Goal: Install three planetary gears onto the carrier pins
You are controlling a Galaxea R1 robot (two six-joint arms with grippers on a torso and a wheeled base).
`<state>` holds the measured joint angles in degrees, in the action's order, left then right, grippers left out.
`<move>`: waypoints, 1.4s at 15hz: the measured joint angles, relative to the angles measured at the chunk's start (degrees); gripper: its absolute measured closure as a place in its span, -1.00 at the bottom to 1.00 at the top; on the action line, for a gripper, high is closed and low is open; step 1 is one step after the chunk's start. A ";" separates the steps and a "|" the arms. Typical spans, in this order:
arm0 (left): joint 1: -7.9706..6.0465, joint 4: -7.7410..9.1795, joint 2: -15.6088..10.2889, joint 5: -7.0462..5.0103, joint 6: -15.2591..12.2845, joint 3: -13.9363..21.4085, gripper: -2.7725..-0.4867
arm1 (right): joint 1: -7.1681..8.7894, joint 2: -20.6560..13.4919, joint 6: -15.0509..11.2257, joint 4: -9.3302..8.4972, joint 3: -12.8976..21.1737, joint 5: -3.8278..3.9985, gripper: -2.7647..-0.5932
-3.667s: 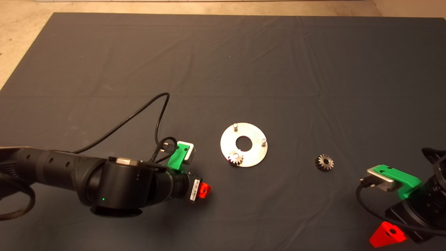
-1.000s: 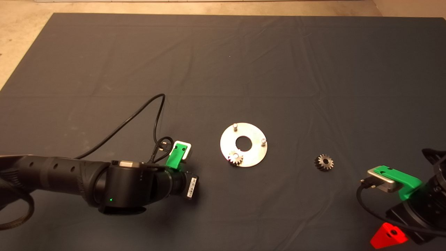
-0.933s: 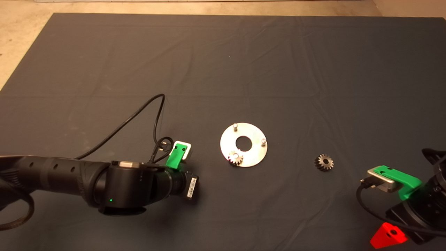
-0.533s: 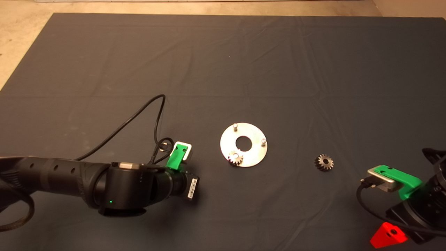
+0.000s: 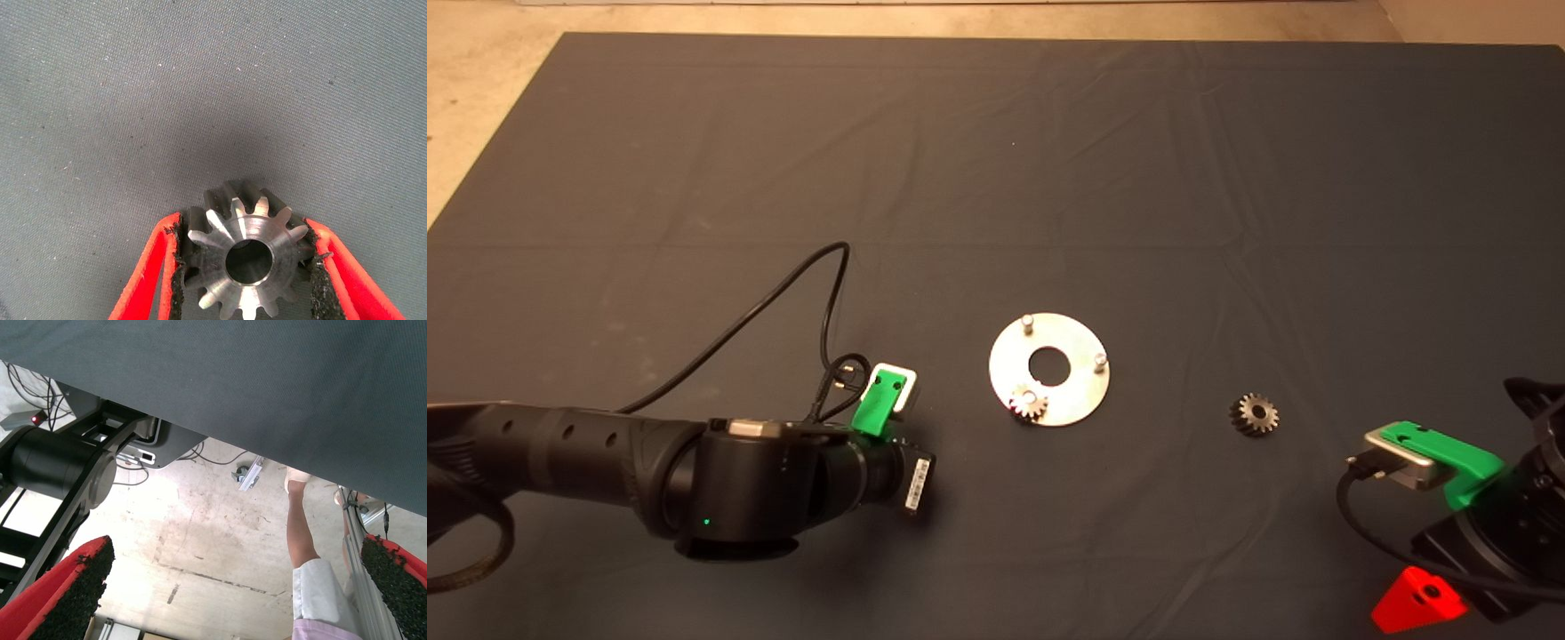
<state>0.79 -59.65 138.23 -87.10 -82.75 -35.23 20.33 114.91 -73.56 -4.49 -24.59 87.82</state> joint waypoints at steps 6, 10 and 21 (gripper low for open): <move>0.13 0.32 0.16 -0.49 0.09 0.52 0.59 | 0.00 0.00 0.00 0.00 0.00 0.01 -0.99; -1.33 4.16 1.26 -0.52 0.11 0.65 0.60 | 0.00 0.02 0.00 -0.02 0.00 0.02 -0.99; -12.29 14.16 4.85 -0.55 7.59 -4.37 0.61 | -0.02 0.00 0.24 -0.02 -0.27 0.00 -0.99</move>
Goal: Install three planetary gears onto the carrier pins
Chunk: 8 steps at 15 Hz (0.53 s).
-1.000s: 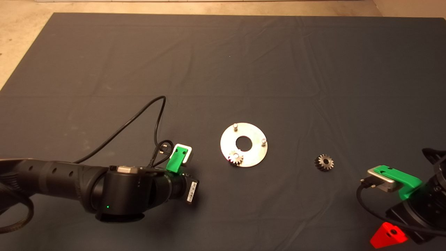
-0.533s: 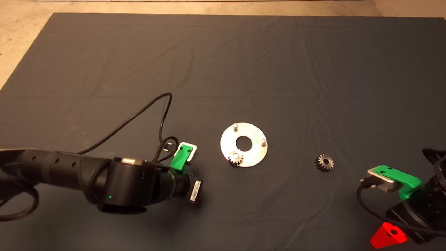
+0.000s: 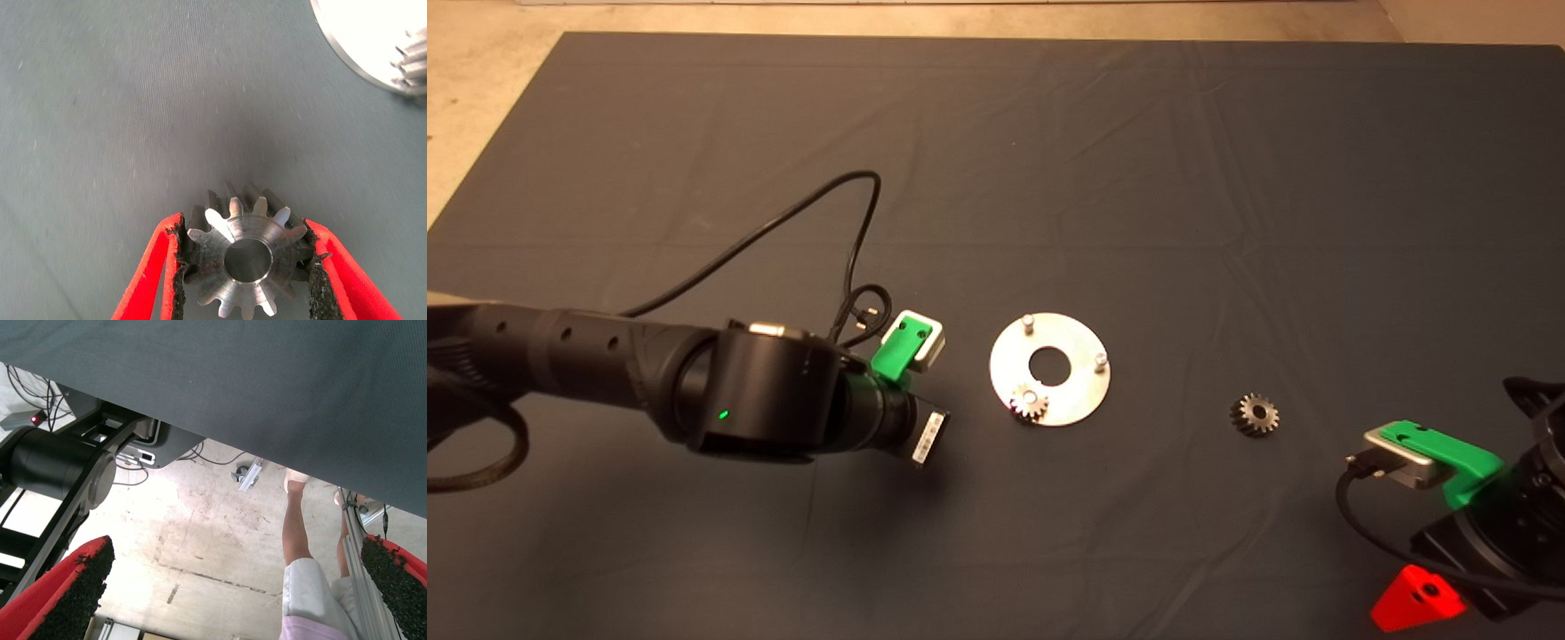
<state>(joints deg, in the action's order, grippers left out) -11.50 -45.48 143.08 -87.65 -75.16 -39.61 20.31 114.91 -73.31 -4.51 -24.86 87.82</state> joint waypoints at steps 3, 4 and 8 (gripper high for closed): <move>-1.69 2.49 2.71 0.05 1.84 -2.87 0.61 | 0.00 0.00 0.41 0.00 -0.09 0.00 -0.99; -2.56 2.89 3.57 0.11 2.22 -3.59 0.61 | -0.01 0.00 0.44 0.00 -0.09 0.01 -0.99; -4.87 4.30 7.63 0.15 2.61 -9.34 0.61 | -0.02 0.00 0.61 0.00 -0.13 0.02 -0.99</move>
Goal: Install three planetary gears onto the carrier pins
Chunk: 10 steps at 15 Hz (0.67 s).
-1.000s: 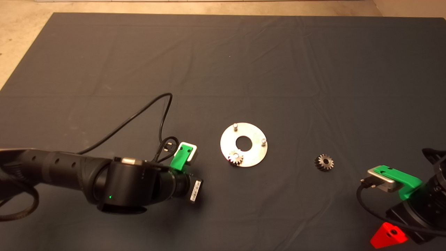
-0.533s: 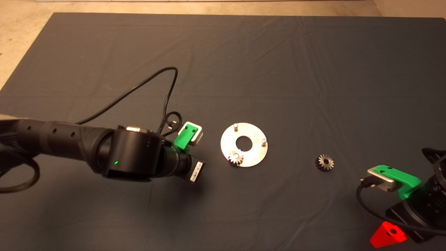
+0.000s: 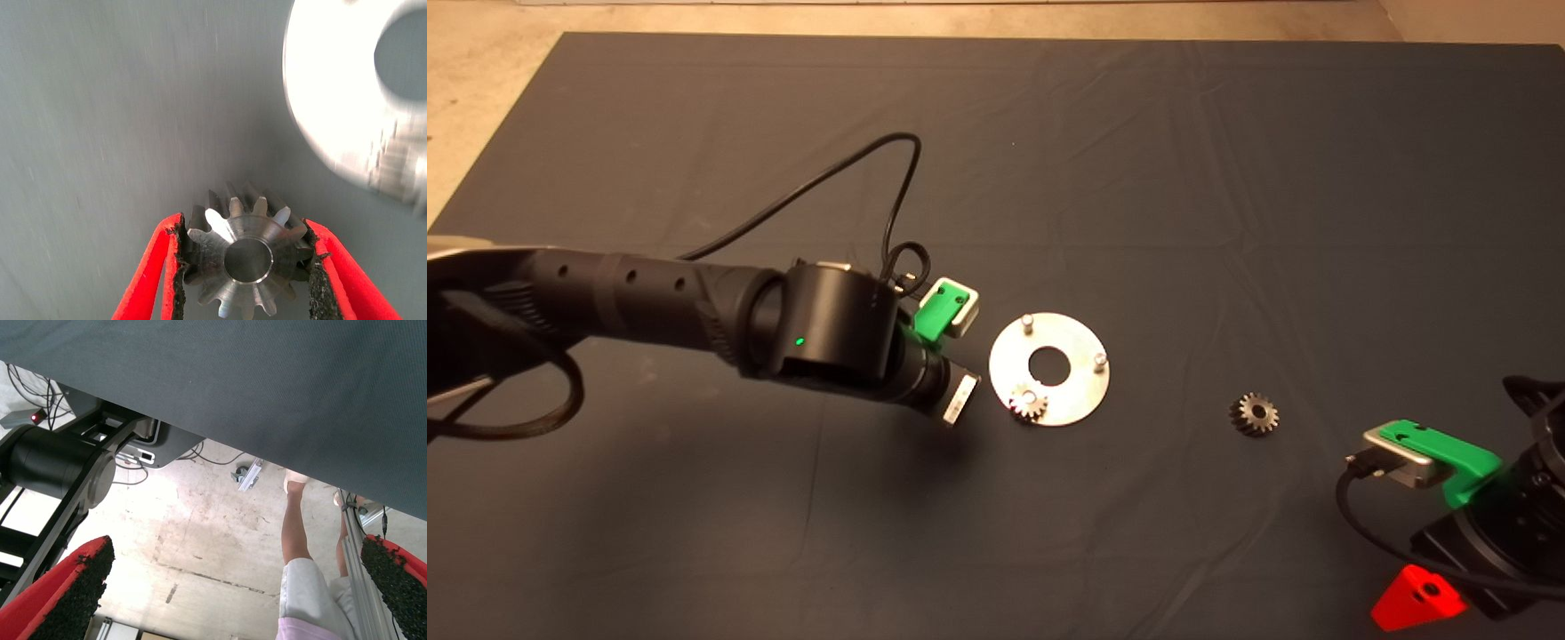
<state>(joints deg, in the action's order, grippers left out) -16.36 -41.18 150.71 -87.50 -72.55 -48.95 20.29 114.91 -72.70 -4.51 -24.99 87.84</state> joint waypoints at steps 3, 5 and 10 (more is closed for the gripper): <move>-1.74 1.39 2.86 0.00 0.04 -4.30 0.61 | 0.00 0.02 0.07 0.00 0.00 -0.02 -0.99; -2.71 2.23 5.81 -0.09 0.04 -7.77 0.61 | 0.00 0.00 0.46 0.00 0.00 -0.02 -0.99; -4.76 5.09 12.36 0.13 -1.79 -15.08 0.61 | -0.13 0.00 0.86 0.00 0.00 0.03 -0.99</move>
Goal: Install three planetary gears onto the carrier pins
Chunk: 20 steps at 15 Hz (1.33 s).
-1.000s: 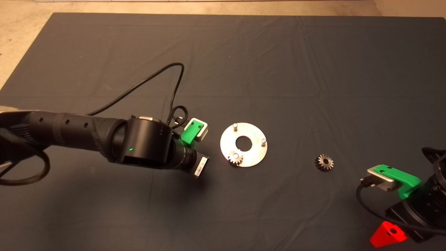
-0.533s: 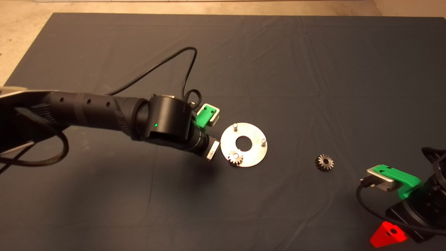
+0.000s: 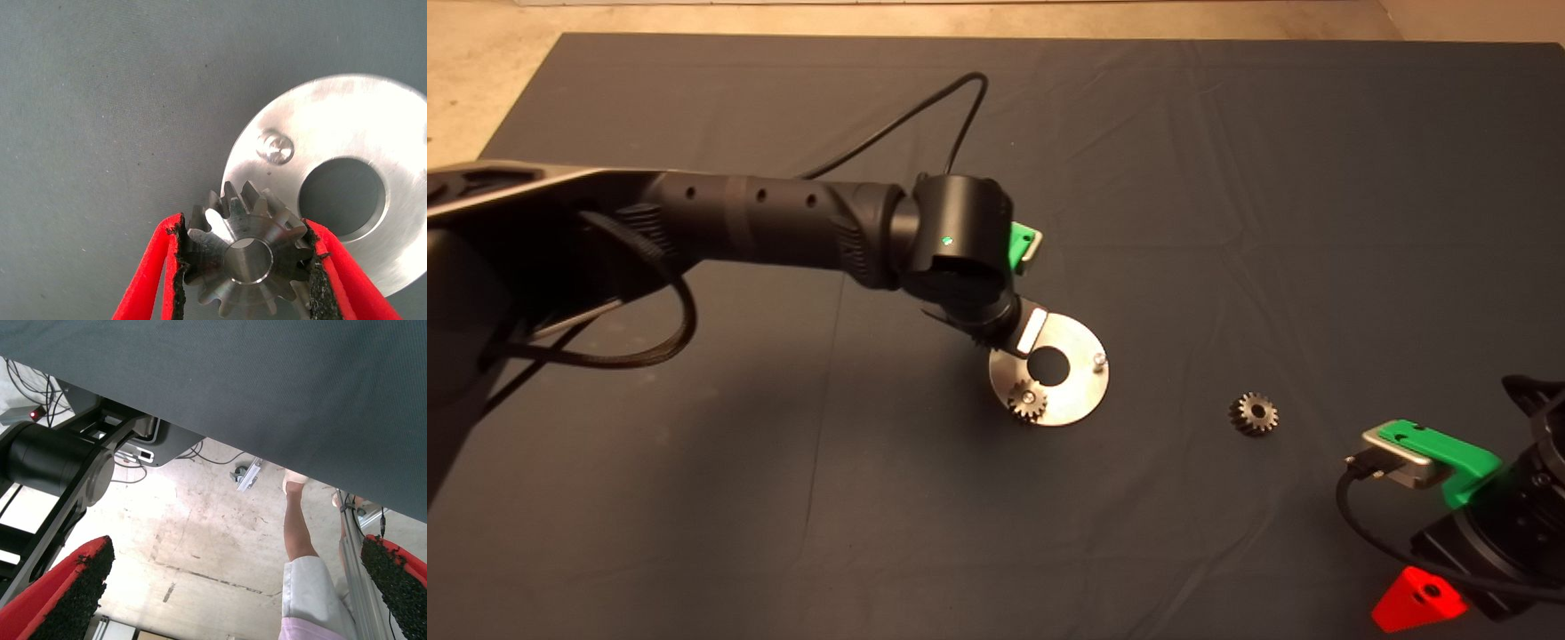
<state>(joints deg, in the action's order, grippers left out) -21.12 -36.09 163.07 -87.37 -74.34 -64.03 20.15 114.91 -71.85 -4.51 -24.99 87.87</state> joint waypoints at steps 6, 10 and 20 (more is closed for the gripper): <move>-2.39 3.56 1.27 -0.04 -5.36 -3.54 0.61 | 0.00 0.02 0.07 0.00 -0.02 -0.05 -0.99; -2.41 6.74 1.51 -0.11 -8.28 -6.23 0.61 | -0.01 0.02 0.66 0.00 -0.02 -0.02 -0.99; -2.94 8.28 3.63 -0.11 -13.42 -7.14 0.61 | -0.01 0.02 1.45 0.00 -0.02 0.00 -0.99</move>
<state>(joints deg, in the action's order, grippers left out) -24.05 -27.81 166.71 -87.48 -87.76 -71.16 20.14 114.93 -70.40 -4.51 -25.02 87.87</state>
